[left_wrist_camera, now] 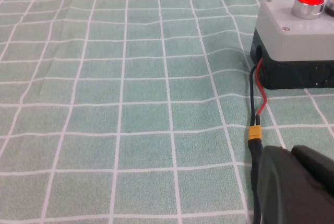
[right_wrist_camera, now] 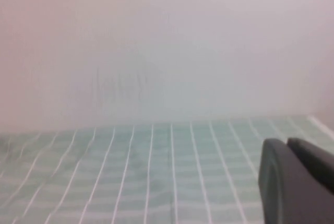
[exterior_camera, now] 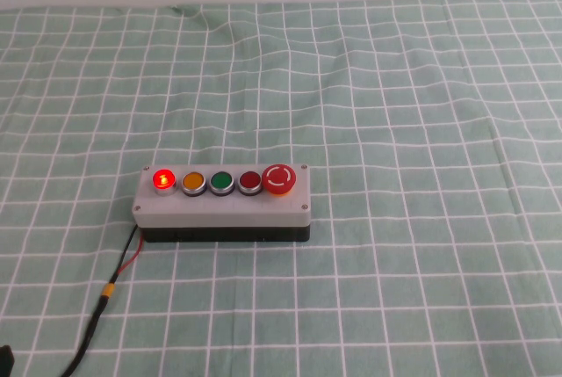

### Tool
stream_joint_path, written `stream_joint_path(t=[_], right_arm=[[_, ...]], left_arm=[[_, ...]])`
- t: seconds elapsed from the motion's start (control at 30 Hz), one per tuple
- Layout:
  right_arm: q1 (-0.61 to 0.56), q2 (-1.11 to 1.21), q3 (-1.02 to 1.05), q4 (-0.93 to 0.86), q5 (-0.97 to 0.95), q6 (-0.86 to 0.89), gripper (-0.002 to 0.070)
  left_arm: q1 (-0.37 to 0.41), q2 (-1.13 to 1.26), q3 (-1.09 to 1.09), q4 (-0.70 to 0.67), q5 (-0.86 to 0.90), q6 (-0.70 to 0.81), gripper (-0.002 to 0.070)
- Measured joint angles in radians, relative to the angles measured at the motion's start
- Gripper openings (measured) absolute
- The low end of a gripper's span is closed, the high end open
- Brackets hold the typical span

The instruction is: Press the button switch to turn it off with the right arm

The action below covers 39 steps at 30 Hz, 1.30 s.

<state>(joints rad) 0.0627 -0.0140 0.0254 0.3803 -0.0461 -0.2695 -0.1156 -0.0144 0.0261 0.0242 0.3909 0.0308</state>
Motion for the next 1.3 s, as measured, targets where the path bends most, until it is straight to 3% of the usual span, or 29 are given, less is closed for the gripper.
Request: stream_joint_path(t=[0.17,0.73,1.0,1.17,1.3], right_arm=[[0.0,0.0,0.0,0.006,-0.187,0.0,-0.0016],[0.0,0.0,-0.043,0.011,-0.531,0.002,-0.0016],[0.0,0.015,-0.356,-0.017,-0.138,0.002,-0.0016],[0.0,0.165,-0.533,-0.08,0.107,-0.002,-0.0016],[0.0,0.295,-0.608,-0.087,0.162,-0.002,-0.0016]], left_arm=[[0.0,0.0,0.0,0.0,0.0,0.0,-0.0003],[0.0,0.0,0.0,0.0,0.0,0.0,-0.0003],[0.0,0.0,0.0,0.0,0.0,0.0,-0.0003],[0.0,0.0,0.0,0.0,0.0,0.0,-0.0003],[0.0,0.0,0.0,0.0,0.0,0.0,-0.0003]])
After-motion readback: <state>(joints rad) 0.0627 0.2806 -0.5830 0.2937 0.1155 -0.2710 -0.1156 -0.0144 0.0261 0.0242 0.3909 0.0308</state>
